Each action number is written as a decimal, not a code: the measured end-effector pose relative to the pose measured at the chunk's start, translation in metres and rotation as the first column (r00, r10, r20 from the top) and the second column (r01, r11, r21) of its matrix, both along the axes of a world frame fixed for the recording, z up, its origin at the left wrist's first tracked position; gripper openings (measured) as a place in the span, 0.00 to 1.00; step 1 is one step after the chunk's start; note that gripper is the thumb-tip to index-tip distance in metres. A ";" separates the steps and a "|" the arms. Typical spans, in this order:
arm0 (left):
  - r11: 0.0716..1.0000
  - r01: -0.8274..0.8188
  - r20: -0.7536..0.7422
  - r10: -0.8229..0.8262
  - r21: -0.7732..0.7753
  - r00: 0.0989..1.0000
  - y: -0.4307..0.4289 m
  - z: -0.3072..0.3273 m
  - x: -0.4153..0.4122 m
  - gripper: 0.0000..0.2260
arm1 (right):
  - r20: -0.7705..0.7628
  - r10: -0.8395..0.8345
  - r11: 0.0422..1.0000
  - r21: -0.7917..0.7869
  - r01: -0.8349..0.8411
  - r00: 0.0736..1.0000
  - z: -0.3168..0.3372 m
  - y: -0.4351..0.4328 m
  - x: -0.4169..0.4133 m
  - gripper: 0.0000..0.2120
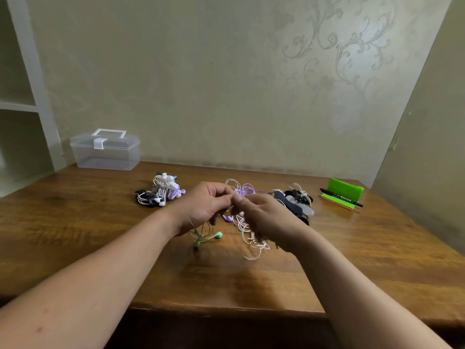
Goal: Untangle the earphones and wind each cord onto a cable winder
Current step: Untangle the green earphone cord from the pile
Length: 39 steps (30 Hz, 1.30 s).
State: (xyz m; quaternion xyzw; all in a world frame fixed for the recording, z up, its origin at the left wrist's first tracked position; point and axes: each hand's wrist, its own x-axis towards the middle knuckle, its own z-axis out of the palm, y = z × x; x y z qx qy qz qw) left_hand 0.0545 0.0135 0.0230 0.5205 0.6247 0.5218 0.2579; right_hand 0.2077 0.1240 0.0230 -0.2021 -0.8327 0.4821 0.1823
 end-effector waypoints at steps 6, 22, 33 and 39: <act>0.996 -0.032 0.011 0.033 -0.087 0.999 -0.016 -0.002 -0.031 0.08 | -0.316 -0.429 0.886 -0.332 0.325 0.846 0.008 0.043 0.026 0.19; 0.998 0.057 0.031 -0.056 -0.028 0.998 0.001 0.000 -0.008 0.08 | -0.095 0.004 0.980 0.197 0.015 0.995 -0.005 0.011 0.009 0.12; 1.000 0.014 0.166 -0.013 -0.007 0.986 -0.001 -0.015 0.005 0.04 | -0.200 -0.134 0.991 -0.057 0.125 0.971 -0.013 0.021 0.008 0.17; 0.997 0.018 0.232 -0.036 0.078 0.972 0.001 -0.022 0.005 0.01 | -0.197 -0.116 0.993 -0.046 0.109 0.974 -0.010 0.023 0.011 0.12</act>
